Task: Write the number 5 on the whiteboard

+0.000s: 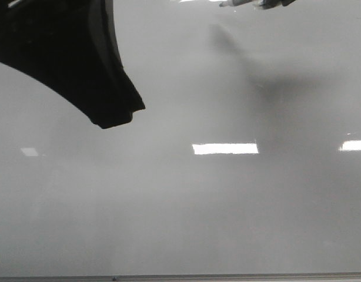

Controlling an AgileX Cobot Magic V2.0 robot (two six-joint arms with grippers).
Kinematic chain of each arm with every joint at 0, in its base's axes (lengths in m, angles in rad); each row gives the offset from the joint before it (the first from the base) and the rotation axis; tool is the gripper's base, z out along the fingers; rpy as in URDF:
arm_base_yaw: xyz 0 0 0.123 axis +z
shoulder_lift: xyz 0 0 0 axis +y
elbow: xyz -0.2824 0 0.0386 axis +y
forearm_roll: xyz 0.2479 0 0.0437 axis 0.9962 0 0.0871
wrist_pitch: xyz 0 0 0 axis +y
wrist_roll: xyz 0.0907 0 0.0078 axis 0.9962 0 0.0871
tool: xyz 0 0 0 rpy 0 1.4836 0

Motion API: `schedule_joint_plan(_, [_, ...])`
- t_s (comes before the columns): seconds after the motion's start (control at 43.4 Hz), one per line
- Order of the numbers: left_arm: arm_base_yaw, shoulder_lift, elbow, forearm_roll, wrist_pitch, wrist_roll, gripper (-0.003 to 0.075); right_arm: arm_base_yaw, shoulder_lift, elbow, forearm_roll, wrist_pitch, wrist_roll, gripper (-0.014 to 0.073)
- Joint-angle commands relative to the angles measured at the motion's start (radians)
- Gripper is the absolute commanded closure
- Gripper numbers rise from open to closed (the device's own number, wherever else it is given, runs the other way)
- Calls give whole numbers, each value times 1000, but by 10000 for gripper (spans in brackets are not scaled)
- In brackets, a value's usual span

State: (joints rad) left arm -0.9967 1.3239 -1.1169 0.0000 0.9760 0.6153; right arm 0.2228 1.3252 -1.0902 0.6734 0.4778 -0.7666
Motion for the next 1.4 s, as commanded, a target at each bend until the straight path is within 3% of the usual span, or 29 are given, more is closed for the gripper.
schedule_joint_plan(0.0, [-6, -33, -31, -10, -35, -9, 741, -6, 13, -59, 27, -68, -3, 653])
schedule_joint_plan(0.322, [-6, -33, -31, -10, -35, -9, 741, 12, 74, -21, 27, -4, -3, 653])
schedule_joint_plan(0.645, [-6, -33, -31, -10, -35, -9, 741, 100, 92, 90, 29, -73, 23, 653])
schedule_joint_plan(1.082, [-6, -33, -31, -10, -35, -9, 741, -9, 5, 278, 30, -94, 59, 653])
schedule_joint_plan(1.381, [-6, -33, -31, -10, -35, -9, 741, 187, 149, 281, 96, -194, 59, 653])
